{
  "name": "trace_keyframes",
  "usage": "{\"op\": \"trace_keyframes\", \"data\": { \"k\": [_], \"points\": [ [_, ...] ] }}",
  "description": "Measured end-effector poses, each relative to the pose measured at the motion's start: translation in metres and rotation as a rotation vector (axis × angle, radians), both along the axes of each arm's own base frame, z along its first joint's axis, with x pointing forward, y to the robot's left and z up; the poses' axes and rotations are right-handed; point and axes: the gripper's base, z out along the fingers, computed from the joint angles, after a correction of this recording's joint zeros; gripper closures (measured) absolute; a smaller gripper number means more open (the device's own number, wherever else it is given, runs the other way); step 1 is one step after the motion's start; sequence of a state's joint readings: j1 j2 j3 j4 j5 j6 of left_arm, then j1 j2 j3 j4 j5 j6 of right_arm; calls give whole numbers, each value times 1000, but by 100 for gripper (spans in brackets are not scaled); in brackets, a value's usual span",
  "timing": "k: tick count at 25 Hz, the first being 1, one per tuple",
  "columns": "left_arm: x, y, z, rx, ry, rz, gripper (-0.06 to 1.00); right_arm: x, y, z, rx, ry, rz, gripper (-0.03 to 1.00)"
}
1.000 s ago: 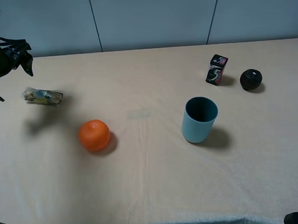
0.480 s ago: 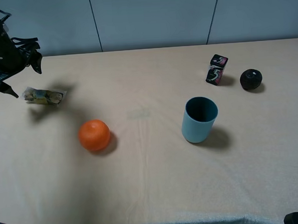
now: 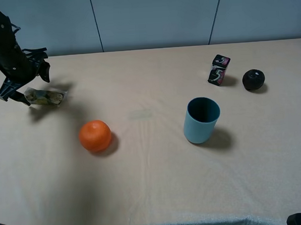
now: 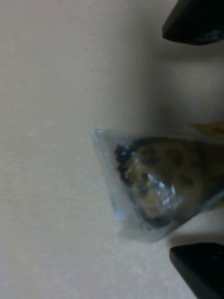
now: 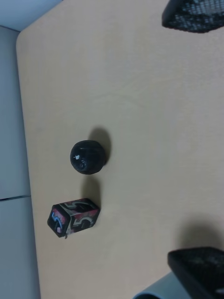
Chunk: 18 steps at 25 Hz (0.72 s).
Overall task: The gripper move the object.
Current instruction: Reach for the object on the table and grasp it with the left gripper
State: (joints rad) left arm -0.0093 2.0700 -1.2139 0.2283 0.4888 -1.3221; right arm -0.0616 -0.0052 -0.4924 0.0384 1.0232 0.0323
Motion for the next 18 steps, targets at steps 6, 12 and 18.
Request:
{"op": "trace_keyframes", "data": {
  "k": [6,12,18],
  "points": [
    [3,-9,-9,-31,-17,10,9,0,0,0,0,0,0,27],
    [3,-15,-9,-55,-24,22,12,0,0,0,0,-1,0,27],
    [2,-17,-9,-75,-13,47,19,0,0,0,0,-1,0,27]
  ]
}}
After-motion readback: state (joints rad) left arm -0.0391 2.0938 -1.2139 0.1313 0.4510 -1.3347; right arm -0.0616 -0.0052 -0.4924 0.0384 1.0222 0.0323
